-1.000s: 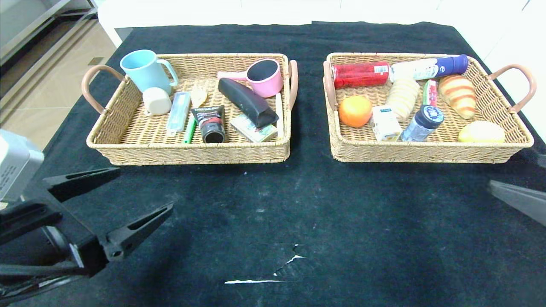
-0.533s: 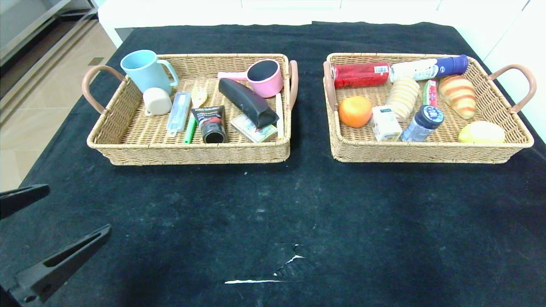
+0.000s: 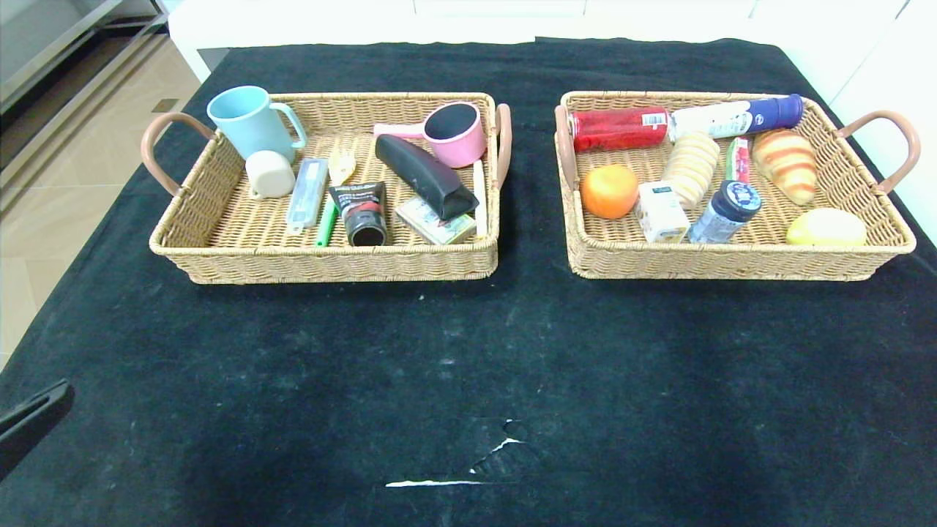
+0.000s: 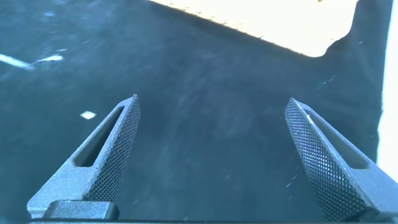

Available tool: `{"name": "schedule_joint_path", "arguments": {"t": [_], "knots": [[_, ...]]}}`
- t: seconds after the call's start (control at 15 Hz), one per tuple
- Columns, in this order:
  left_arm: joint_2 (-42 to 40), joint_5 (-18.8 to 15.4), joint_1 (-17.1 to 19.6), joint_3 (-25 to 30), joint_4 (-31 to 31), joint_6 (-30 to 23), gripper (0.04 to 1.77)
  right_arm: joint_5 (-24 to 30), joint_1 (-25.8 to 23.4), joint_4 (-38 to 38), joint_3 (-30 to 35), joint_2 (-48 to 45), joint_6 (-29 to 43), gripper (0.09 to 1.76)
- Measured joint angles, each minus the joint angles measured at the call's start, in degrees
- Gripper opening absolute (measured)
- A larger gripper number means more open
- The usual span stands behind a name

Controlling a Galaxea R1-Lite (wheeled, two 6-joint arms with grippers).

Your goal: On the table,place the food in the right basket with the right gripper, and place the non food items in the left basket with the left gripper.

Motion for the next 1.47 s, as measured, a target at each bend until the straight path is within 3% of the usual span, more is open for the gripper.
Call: {"name": "schedule_joint_path", "arguments": {"t": [0.33,0.6,0.93,1.47], "knots": [[-8.2,-2.4,5.1,-0.9,8.7,0.1,1.72,2.8,-1.7,3.2,1.2,-6.2,0.0,1.70],[-13.9,-8.1,7.6,-3.0,17.6,-0.1,1.72,2.5,-0.3,3.3,2.7,-8.1,0.0,1.70],[-18.4,-9.2,8.3,-2.6,18.8,-0.1,1.72,2.4,1.5,3.3,8.0,-11.6,0.1,1.70],[-28.9,-11.3,8.9,4.1,20.2,-0.5,1.72,2.9,1.2,3.2,11.4,-17.6,0.3,1.70]]}}
